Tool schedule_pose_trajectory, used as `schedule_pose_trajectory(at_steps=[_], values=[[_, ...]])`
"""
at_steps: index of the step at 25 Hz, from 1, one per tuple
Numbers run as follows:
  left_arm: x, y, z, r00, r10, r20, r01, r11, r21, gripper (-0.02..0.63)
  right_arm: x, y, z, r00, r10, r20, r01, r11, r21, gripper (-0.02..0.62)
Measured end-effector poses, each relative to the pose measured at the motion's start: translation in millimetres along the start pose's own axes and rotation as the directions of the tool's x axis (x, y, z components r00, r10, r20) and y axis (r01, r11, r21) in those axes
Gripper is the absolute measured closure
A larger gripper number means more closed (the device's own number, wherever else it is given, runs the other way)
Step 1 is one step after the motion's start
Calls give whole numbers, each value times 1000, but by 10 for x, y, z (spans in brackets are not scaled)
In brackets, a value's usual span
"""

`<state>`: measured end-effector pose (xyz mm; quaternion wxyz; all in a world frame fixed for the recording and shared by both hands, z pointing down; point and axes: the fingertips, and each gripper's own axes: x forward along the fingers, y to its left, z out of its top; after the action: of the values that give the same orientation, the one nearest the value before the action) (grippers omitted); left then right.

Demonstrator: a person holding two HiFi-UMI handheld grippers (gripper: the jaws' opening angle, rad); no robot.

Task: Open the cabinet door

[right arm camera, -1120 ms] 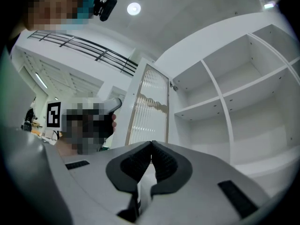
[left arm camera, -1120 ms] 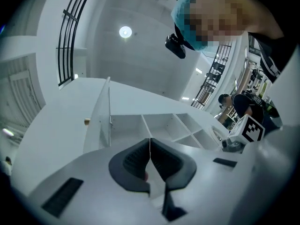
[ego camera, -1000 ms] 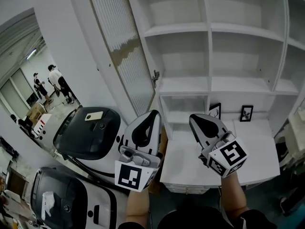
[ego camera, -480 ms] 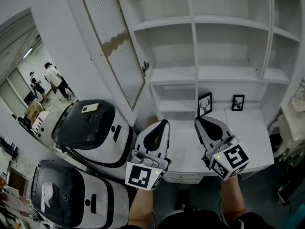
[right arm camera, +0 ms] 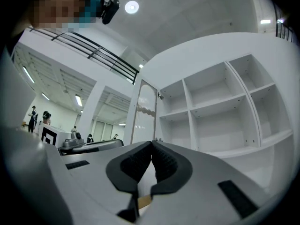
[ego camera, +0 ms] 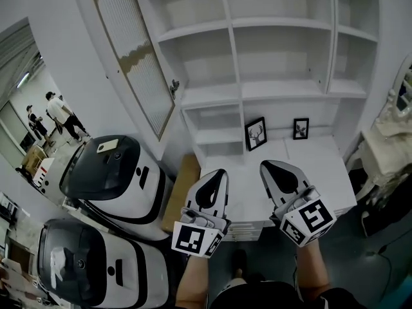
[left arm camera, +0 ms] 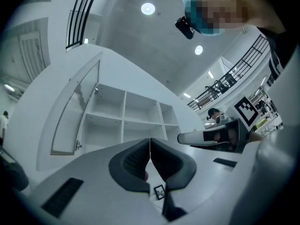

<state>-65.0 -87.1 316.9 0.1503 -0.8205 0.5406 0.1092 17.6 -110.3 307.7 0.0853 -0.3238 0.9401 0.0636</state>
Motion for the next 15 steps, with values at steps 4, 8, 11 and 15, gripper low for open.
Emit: schedule_pose_trajectory(at_steps=[4, 8, 11, 15], values=[[-24, -249, -92, 999, -16, -30, 16, 999, -32, 581, -255, -65, 2, 1000, -28, 3, 28, 1000, 5, 578], [-32, -446, -122, 998, -33, -47, 31, 998, -49, 581, -487, -99, 3, 999, -39, 5, 39, 999, -3, 578], [-35, -578, -181, 997, -43, -59, 39, 997, -71, 581, -632, -129, -31, 999, -53, 3, 53, 999, 9, 578], [-29, -718, -266, 996, -48, -72, 40, 994, -105, 581, -787, -138, -114, 998, -60, -13, 60, 998, 16, 578]])
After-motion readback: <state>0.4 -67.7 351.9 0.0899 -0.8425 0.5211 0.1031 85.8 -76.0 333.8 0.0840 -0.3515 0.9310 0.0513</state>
